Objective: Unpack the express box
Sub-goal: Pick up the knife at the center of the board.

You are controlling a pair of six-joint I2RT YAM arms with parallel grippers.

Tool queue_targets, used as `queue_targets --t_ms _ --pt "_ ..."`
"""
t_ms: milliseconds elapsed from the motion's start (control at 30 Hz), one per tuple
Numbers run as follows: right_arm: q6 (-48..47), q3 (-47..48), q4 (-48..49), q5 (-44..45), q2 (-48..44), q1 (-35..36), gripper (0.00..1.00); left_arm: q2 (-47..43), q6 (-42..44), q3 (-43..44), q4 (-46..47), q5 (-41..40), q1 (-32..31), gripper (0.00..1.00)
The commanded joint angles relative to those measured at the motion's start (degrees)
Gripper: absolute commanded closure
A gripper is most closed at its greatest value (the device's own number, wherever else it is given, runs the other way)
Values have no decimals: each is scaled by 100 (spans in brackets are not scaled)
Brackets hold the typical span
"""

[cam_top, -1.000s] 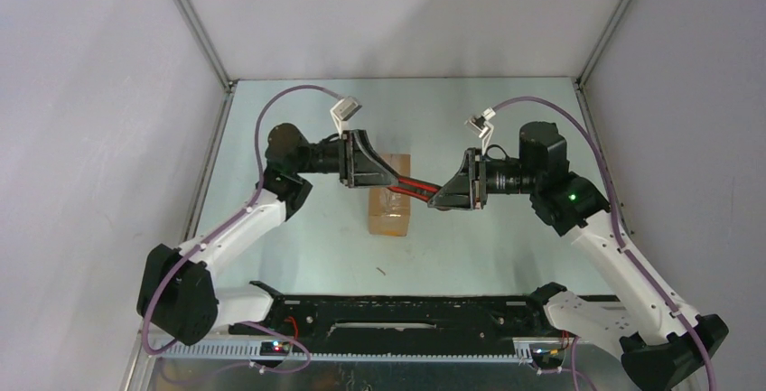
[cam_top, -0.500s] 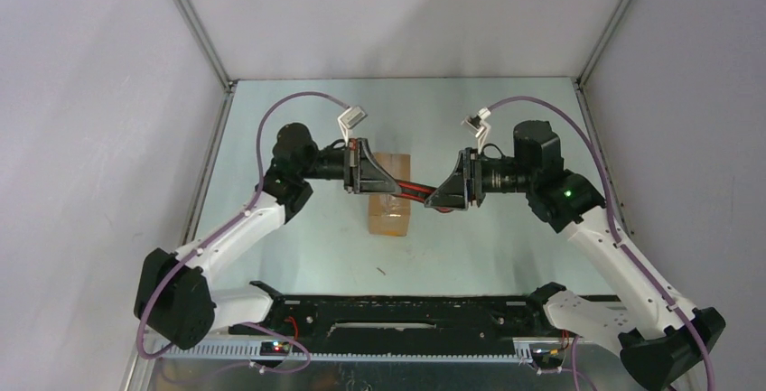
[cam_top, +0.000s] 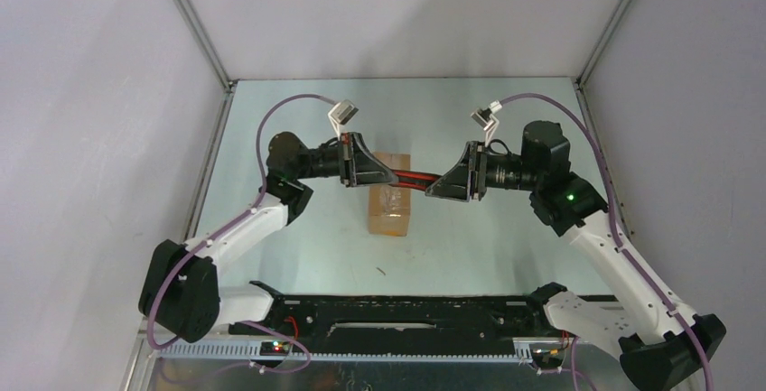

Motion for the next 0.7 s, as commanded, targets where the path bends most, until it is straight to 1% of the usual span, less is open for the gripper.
queue_targets --t_ms 0,100,233,300,400,433,533,567,600,633,667 --pt "593 -111 768 77 -138 4 56 -61 -94 -29 353 -286 42 100" --pt "882 -302 1156 317 -196 45 59 -85 -79 -40 309 -364 33 100" --pt "1069 -465 1376 732 -342 56 66 -161 128 -11 -12 -437 33 100" --pt "1106 -519 1393 944 -402 94 75 -195 218 2 -185 -484 33 100" --pt "1078 -524 1331 1081 -411 121 95 -223 230 -4 -255 -488 25 100" --pt "1054 -528 1330 1088 -399 121 100 -238 252 2 -307 -469 25 100" --pt "1012 -521 1329 1048 -400 87 100 -248 428 77 -600 -385 31 99" --pt "995 -520 1314 1041 -401 54 100 -267 607 150 -851 -385 37 85" --pt "971 -519 1251 1032 -412 6 100 -303 860 226 -1264 -435 65 54" --pt "940 -519 1167 1032 -441 -53 100 -376 1243 327 -1818 -577 113 36" --pt "880 -519 1030 1076 -508 -101 100 -479 1648 442 -2674 -799 205 18"
